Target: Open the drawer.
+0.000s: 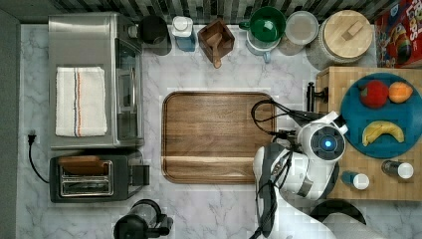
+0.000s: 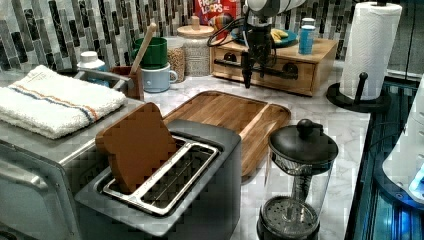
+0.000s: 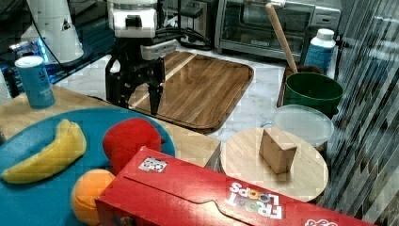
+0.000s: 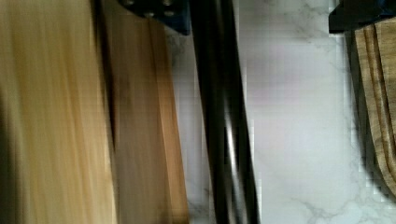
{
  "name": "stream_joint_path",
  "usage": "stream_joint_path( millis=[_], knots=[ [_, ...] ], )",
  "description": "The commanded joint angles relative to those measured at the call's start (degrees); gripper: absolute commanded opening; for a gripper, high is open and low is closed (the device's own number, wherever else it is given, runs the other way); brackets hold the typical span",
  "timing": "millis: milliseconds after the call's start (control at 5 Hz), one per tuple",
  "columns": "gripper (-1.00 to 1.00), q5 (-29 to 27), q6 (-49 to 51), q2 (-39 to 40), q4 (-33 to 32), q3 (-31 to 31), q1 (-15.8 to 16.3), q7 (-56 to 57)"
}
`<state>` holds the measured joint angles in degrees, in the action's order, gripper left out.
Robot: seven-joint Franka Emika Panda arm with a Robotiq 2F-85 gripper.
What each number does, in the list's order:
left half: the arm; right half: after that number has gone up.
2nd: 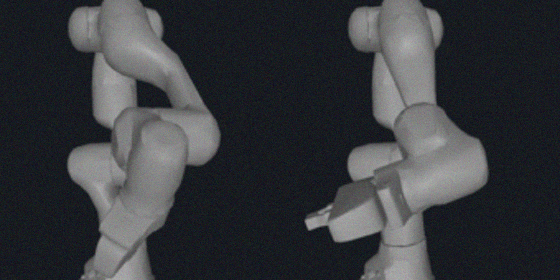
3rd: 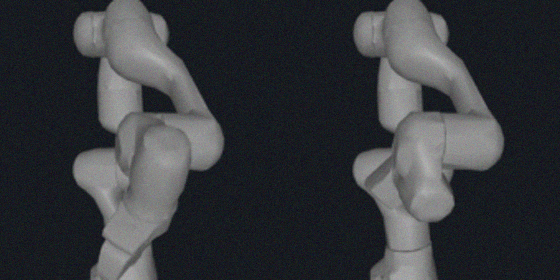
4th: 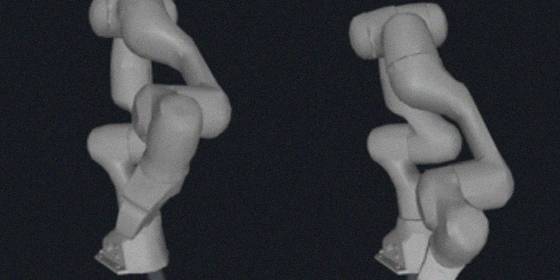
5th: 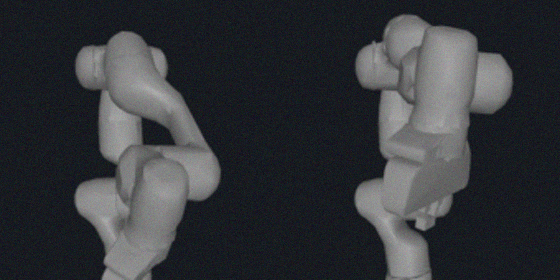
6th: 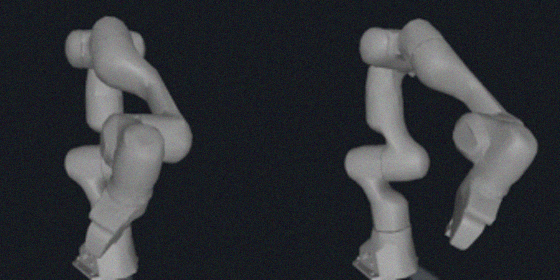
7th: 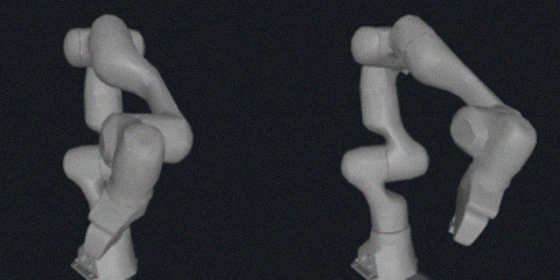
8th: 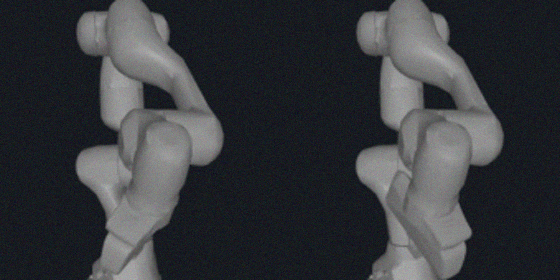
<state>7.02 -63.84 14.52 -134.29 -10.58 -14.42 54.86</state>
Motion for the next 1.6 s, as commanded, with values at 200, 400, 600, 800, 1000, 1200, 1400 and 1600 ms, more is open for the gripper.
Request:
stream_joint_path(
  millis=[200,400,600,800,1000,1200,1400,1600],
  knots=[
    [1.00,-3.54,-6.02,-2.17,-1.77,6.97,4.91,0.78],
    [1.00,-3.38,-9.37,-2.50,-4.65,8.36,7.11,-1.10],
    [1.00,-2.62,-9.79,-3.33,-6.48,10.24,8.81,-4.67],
    [1.00,2.77,-12.06,-3.21,-7.74,8.70,14.63,-14.71],
    [1.00,4.17,-10.82,-2.47,-6.72,9.17,18.27,-21.20],
    [1.00,8.62,-10.81,-1.58,-6.09,8.06,21.51,-27.66],
    [1.00,11.12,-11.21,-3.79,-8.74,9.42,21.51,-28.53],
    [1.00,8.14,-6.46,-7.64,-10.90,11.90,21.96,-27.59]
  ],
)
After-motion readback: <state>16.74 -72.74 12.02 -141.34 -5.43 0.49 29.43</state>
